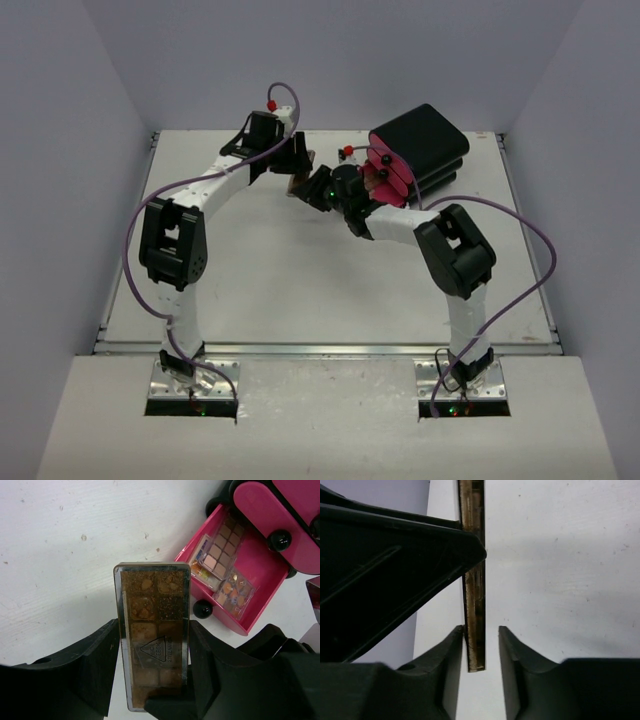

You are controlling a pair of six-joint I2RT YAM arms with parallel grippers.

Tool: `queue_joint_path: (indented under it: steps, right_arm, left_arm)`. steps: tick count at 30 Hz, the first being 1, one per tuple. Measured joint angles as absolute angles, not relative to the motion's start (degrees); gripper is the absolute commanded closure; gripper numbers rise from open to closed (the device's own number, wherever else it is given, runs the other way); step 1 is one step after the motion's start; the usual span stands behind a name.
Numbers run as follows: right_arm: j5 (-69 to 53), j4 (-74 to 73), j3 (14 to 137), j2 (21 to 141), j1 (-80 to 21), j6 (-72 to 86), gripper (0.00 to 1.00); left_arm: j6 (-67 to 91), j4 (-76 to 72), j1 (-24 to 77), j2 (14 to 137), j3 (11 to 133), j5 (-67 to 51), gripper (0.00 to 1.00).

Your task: Organize the makeup

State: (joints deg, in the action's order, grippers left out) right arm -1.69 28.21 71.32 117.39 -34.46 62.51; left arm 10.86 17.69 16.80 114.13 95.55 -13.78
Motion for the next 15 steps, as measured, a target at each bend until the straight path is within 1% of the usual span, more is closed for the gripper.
queue_joint_path:
  steps: [2,5,8,9,10,11,13,14,15]
  right_arm:
    - [-1.65,28.49,71.57,117.92,-34.54,63.31,0.8]
    - [-1.79,29.05,71.8,118.17,-34.63,64.51,0.99]
    - [-1.98,30.16,71.85,118.17,-34.65,65.87,1.0]
    - [-1.96,30.39,71.83,118.17,-34.65,66.4,1.0]
    - [-1.97,30.59,71.78,118.17,-34.65,66.85,1.0]
    - [-1.99,30.8,71.68,118.16,-34.65,67.25,1.0]
    - [-2.09,31.84,70.69,117.88,-34.65,68.13,1.0]
    - [-2.12,32.31,70.11,117.67,-34.65,68.52,1.0]
    - [-2.12,33.25,69.16,117.33,-34.65,69.26,1.0]
  left_arm:
    - [10.92,17.67,16.8,114.13,95.55,-13.78,1.0]
    - [10.99,17.52,16.8,114.13,95.55,-13.81,1.0]
    - [11.03,17.15,16.75,114.15,95.55,-14.29,1.0]
    - [10.99,17.05,16.72,114.13,95.55,-14.47,0.85]
    - [10.94,16.95,16.72,114.13,95.55,-14.55,0.62]
    - [10.9,16.83,16.73,114.15,95.55,-14.63,0.46]
    - [10.55,16.88,16.75,114.15,95.54,-15.11,0.08]
    - [10.38,16.99,16.77,114.15,95.53,-15.39,0.0]
    - [9.8,17.13,16.78,114.14,95.49,-15.71,0.0]
